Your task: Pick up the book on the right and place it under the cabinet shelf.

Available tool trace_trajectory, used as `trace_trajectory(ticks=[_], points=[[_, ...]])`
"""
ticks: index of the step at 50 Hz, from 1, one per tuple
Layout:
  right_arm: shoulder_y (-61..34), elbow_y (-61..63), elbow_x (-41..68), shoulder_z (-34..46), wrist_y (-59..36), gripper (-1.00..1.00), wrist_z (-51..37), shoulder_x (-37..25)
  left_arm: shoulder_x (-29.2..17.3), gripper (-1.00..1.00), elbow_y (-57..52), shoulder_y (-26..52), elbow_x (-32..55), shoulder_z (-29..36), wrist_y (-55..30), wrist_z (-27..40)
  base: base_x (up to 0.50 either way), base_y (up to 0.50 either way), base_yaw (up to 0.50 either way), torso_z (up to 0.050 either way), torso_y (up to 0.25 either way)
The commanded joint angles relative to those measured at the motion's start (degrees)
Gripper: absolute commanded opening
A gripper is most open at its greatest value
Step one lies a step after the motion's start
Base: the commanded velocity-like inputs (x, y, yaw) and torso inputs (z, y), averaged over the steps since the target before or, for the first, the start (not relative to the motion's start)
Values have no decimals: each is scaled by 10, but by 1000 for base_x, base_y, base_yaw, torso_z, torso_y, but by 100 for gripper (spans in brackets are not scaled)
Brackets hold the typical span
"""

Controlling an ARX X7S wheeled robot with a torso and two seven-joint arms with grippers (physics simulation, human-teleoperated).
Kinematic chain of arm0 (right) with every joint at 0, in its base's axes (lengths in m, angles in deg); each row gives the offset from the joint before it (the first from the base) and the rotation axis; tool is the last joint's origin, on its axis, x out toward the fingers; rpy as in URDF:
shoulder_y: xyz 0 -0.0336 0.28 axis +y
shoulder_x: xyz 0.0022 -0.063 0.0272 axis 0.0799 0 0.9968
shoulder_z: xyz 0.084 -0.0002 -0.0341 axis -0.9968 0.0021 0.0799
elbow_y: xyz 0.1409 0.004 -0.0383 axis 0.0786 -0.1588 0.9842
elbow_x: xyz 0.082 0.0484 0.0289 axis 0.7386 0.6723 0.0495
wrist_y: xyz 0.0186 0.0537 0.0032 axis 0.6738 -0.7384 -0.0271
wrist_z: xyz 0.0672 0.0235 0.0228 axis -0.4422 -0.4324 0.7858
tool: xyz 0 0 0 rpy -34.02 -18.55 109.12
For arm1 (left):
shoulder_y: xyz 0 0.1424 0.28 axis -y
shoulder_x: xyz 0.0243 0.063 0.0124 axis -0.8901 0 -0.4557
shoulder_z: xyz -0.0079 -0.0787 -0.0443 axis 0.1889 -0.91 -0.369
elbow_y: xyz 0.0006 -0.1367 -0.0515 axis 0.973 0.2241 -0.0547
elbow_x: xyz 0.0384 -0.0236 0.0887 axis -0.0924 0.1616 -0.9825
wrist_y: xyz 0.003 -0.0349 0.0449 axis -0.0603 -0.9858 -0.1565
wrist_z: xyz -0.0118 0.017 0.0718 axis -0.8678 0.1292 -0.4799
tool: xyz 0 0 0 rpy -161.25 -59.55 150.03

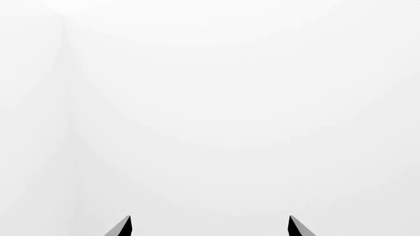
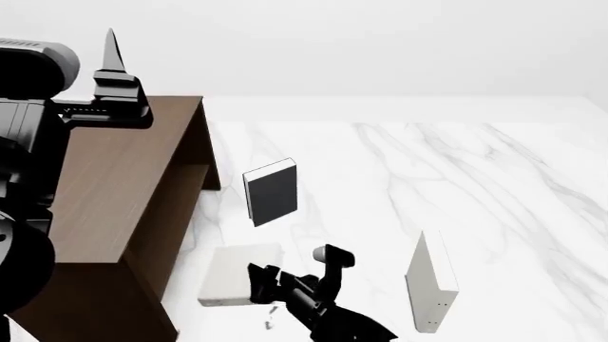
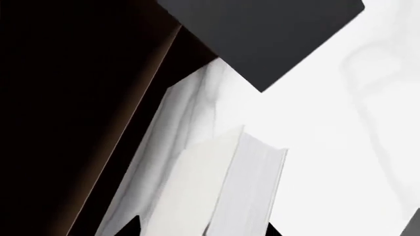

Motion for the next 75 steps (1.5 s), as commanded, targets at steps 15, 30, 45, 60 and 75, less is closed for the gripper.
trace_trajectory(ticks=[15, 30, 45, 60, 75], points=[[16, 2, -267, -22, 25, 100, -149, 0, -1, 100, 0, -1, 7, -5, 8, 3, 0, 0, 0, -1, 0], [-1, 32, -384, -37, 29, 100, -188, 0, -3, 100, -3, -9, 10, -9, 15, 4, 0, 0, 0, 0, 0], [-41, 156, -416, -24, 23, 100, -251, -50, -5, 100, -2, -13, 10, -9, 21, 7, 0, 0, 0, 0, 0], [-66, 231, -433, -16, 6, 100, -316, -91, -7, 100, -2, -12, 14, -8, 22, 9, 0, 0, 0, 0, 0], [-117, 385, -443, -17, -24, 100, -411, -175, -7, 100, -3, -9, 18, -5, 21, 14, 0, 0, 0, 0, 0]])
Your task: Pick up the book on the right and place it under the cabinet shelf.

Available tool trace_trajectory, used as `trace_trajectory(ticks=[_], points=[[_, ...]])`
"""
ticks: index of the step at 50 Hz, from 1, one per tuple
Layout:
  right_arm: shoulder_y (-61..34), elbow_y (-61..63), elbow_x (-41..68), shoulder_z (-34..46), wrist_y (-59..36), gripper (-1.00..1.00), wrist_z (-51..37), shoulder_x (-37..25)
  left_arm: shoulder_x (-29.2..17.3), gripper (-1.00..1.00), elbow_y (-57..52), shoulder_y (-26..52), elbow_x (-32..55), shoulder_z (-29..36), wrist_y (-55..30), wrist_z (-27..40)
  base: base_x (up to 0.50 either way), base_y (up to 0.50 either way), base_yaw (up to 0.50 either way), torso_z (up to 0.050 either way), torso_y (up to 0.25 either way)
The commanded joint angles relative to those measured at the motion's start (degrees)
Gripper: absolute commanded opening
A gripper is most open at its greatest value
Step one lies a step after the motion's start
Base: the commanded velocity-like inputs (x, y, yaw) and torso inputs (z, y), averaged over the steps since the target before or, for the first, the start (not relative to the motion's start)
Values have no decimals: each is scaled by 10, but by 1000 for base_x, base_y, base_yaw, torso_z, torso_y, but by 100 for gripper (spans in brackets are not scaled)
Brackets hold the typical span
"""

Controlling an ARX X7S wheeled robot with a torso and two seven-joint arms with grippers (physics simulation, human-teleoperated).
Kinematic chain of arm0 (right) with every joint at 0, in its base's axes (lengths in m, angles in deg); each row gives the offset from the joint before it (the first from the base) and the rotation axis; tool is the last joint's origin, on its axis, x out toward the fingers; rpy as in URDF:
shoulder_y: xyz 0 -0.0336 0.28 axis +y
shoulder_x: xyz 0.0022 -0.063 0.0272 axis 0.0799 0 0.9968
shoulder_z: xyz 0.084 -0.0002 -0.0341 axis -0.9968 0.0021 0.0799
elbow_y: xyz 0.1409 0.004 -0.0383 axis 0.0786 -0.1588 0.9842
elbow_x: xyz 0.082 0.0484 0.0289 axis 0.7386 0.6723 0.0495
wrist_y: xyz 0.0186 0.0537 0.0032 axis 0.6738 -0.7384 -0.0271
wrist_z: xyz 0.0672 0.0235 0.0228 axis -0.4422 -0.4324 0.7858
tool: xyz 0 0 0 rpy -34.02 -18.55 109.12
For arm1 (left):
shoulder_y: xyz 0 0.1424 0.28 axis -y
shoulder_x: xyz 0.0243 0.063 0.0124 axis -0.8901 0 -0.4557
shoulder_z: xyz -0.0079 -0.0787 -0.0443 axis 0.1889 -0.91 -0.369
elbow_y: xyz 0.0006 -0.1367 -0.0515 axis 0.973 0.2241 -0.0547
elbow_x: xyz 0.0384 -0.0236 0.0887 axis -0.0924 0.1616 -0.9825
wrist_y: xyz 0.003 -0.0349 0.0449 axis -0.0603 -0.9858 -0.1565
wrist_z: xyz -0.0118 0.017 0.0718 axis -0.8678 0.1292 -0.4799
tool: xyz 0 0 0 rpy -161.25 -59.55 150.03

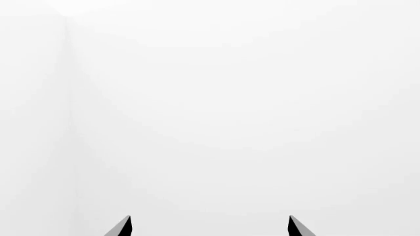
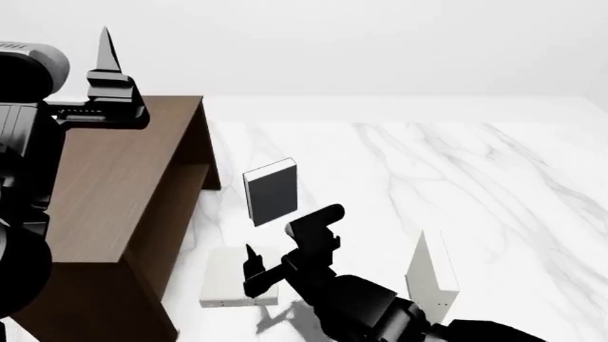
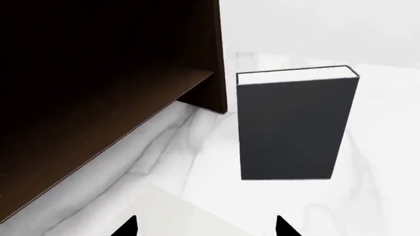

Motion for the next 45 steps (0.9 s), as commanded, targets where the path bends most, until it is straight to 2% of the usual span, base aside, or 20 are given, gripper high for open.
trace_trajectory(ticks=[1, 15, 25, 40, 42, 44, 45], points=[[-45, 129, -13, -2, -20, 100, -72, -67, 1, 100, -1, 4, 5, 1, -2, 4, 0, 0, 0, 0, 0], [-142, 339, -22, -9, -72, 100, -168, -154, -1, 100, -2, 12, 13, 0, -7, 7, 0, 0, 0, 0, 0], [-249, 466, -7, -46, -114, 100, -230, -207, 2, 100, 0, 18, 14, 8, -4, 7, 0, 0, 0, 0, 0], [-380, 516, 51, -127, -142, 100, -261, -300, 7, 100, 5, 26, 16, 19, 5, 4, 0, 0, 0, 0, 0], [-389, 519, 47, -137, -138, 100, -275, -314, 9, 100, 7, 27, 13, 25, 8, 3, 0, 0, 0, 0, 0], [-391, 528, 23, -150, -126, 100, -325, -332, 10, 100, 8, 30, 13, 28, 8, 2, 0, 0, 0, 0, 0], [-407, 531, 31, -147, -150, 100, -334, -341, 11, 100, 9, 32, 14, 28, 8, 2, 0, 0, 0, 0, 0]])
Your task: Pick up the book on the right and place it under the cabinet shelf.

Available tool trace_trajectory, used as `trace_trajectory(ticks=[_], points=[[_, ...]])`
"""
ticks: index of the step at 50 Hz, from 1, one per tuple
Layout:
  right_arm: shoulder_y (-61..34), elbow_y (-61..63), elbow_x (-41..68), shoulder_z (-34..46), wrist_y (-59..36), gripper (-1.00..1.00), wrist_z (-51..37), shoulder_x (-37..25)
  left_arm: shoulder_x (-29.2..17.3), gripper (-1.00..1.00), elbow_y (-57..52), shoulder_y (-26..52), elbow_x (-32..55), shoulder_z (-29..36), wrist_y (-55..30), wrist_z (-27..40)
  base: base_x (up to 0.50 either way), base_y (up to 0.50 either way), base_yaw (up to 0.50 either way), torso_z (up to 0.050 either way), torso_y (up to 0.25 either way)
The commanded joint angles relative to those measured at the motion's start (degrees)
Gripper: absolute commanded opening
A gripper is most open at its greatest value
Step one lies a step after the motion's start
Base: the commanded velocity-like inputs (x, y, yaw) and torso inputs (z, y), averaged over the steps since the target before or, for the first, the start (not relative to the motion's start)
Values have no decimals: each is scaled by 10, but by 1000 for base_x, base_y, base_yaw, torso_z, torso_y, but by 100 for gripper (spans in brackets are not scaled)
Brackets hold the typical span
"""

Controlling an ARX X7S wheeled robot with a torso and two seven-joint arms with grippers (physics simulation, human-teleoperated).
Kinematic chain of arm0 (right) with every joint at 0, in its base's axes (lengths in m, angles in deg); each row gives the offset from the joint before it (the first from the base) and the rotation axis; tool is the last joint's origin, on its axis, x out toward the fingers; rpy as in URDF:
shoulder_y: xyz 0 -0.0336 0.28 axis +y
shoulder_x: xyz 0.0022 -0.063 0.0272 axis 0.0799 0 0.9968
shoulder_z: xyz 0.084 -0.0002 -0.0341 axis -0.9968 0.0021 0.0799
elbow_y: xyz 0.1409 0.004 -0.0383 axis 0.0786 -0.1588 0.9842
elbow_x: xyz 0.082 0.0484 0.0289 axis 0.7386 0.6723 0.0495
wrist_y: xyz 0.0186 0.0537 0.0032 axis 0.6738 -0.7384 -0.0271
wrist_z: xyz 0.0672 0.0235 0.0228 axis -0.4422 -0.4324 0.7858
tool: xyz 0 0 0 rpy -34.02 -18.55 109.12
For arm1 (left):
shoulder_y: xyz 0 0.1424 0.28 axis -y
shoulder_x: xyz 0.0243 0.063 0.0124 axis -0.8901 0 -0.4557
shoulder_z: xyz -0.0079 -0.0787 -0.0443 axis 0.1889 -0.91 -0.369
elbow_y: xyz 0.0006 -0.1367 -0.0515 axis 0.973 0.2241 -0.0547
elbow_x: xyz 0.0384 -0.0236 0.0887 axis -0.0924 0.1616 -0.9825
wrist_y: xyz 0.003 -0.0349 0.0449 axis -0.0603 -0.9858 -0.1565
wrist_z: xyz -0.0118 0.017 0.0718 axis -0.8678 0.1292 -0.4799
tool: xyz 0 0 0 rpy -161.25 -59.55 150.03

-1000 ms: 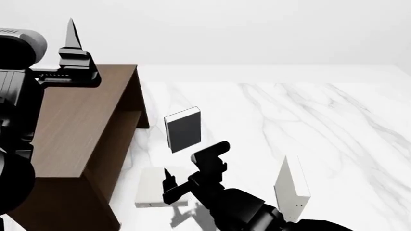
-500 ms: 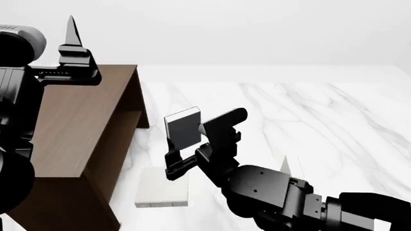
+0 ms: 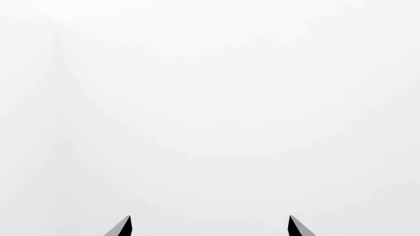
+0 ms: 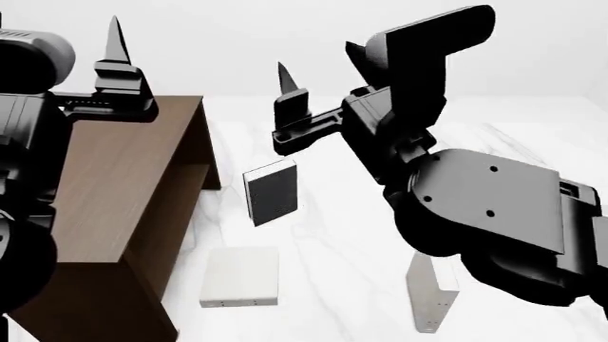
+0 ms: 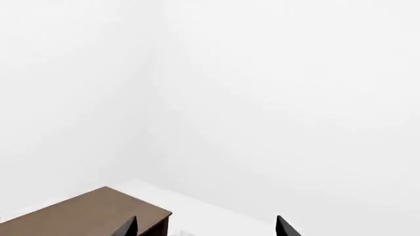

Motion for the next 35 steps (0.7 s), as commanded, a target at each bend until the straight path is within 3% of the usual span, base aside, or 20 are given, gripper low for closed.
trace_trajectory(ticks=[1, 16, 27, 35], points=[[-84, 44, 12, -46, -32, 100, -82, -82, 6, 100, 7, 10, -1, 14, 8, -3, 0, 0, 0, 0, 0], [-144, 72, 38, -54, -104, 100, -70, -182, 33, 100, 21, 57, 5, 51, 3, -4, 0, 0, 0, 0, 0], [-178, 78, 38, -63, -147, 100, -83, -242, 110, 100, 68, 114, -15, 146, 28, -17, 0, 0, 0, 0, 0], [-188, 74, 36, -65, -164, 100, -80, -260, 158, 100, 99, 107, -38, 205, 65, -23, 0, 0, 0, 0, 0]])
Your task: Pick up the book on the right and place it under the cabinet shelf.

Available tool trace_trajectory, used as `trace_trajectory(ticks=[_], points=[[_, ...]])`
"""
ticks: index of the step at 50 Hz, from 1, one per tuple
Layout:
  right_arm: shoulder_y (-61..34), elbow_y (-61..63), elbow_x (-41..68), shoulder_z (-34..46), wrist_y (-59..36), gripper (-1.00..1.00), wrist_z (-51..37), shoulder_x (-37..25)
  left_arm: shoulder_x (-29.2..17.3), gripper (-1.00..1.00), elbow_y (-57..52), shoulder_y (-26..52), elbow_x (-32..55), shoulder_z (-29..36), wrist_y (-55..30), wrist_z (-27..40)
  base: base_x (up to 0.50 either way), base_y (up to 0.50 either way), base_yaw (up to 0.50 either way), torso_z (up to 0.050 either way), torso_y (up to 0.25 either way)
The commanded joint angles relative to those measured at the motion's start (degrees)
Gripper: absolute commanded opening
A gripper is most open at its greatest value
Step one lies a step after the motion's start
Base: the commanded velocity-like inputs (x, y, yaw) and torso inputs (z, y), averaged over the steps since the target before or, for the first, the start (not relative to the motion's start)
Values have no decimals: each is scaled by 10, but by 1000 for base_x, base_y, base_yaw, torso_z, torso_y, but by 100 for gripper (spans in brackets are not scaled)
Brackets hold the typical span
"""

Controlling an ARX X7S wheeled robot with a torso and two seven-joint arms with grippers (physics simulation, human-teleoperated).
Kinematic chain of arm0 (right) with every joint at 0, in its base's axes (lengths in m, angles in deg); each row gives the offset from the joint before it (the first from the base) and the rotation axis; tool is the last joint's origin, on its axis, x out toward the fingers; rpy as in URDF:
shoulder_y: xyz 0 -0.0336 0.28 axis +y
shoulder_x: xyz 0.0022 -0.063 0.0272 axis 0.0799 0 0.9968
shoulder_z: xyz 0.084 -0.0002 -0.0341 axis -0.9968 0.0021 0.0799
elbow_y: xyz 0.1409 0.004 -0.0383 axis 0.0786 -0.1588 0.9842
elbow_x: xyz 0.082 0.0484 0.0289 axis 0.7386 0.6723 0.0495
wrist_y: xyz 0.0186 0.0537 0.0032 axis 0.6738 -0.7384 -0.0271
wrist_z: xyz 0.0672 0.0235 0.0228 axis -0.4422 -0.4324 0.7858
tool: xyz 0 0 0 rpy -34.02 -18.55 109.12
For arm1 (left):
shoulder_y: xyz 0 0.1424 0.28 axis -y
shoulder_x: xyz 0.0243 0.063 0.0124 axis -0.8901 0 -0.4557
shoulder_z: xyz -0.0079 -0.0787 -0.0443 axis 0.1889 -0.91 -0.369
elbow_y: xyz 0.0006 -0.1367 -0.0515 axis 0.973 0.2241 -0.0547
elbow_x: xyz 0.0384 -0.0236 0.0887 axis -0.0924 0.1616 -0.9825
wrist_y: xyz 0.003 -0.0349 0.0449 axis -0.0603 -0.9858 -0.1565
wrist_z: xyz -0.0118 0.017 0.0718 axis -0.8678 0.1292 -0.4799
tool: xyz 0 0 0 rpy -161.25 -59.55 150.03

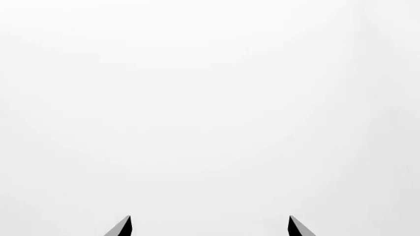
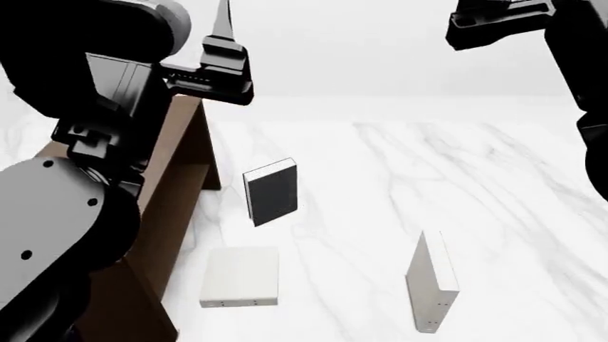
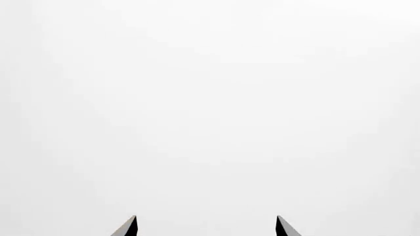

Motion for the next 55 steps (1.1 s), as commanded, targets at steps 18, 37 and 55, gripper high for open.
trace_trajectory(ticks=[18, 37, 55], points=[[-16, -14, -12, -4, -36, 100, 3, -41, 97, 100, 65, -67, -75, 148, 112, 7, 0, 0, 0, 0, 0], [-9, -19, -16, -5, -40, 100, 9, -44, 103, 100, 79, -161, -109, 185, 193, 17, 0, 0, 0, 0, 0], [18, -12, -22, -1, -21, 100, 12, -58, 112, 100, 113, -218, -131, 220, 255, 14, 0, 0, 0, 0, 0]])
